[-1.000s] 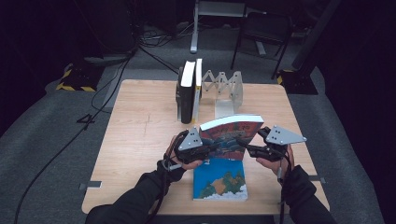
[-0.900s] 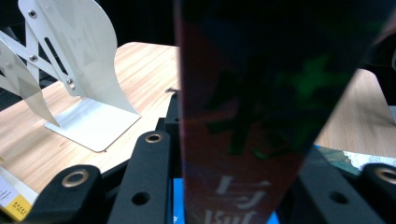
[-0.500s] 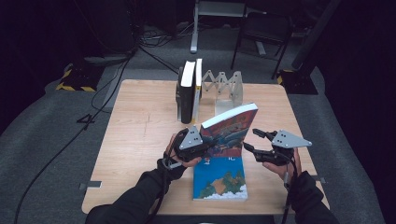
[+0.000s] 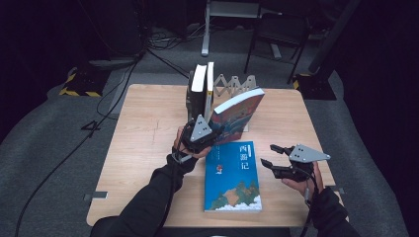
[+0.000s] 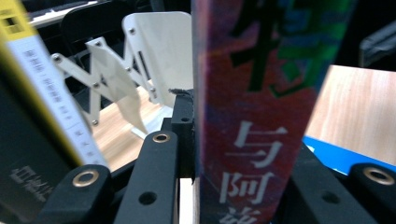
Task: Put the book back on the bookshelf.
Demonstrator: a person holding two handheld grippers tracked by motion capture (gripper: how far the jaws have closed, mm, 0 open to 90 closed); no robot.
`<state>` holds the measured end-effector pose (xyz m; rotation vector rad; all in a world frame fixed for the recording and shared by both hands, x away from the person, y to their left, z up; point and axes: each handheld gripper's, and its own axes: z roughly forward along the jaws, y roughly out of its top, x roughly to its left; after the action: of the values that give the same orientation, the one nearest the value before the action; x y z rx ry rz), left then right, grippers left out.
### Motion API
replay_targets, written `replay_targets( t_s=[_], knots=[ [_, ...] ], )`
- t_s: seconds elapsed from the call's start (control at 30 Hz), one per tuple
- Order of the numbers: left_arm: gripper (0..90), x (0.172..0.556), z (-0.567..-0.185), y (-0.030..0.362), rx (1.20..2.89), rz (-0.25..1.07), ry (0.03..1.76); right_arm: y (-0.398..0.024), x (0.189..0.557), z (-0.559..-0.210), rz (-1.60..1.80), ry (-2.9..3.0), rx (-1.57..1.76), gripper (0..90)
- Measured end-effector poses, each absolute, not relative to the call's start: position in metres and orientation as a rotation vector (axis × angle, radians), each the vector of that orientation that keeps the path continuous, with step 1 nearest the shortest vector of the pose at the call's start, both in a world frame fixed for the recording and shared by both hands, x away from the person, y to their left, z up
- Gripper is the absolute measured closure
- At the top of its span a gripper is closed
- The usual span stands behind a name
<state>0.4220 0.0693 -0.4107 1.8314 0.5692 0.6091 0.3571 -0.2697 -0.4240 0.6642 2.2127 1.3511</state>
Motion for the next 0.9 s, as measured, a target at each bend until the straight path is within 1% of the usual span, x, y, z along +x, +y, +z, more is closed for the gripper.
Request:
replay_targets(
  t_s=[0.2, 0.33, 0.67, 0.9],
  knots=[
    [74.2, 0.427, -0.402, 0.080, 1.786, 0.649, 0.610, -0.273, 0.359, -0.426, 1.350, 2.219, 0.689, 37.3],
    [74.2, 0.430, -0.402, 0.081, 1.775, 0.675, 0.628, -0.270, 0.359, -0.427, 1.342, 2.228, 0.681, 37.4],
    [74.3, 0.441, -0.421, 0.079, 1.792, 0.719, 0.727, -0.266, 0.358, -0.429, 1.328, 2.256, 0.658, 37.5],
    [74.2, 0.447, -0.432, 0.076, 1.773, 0.710, 0.784, -0.265, 0.357, -0.430, 1.324, 2.261, 0.654, 37.7]
  ],
)
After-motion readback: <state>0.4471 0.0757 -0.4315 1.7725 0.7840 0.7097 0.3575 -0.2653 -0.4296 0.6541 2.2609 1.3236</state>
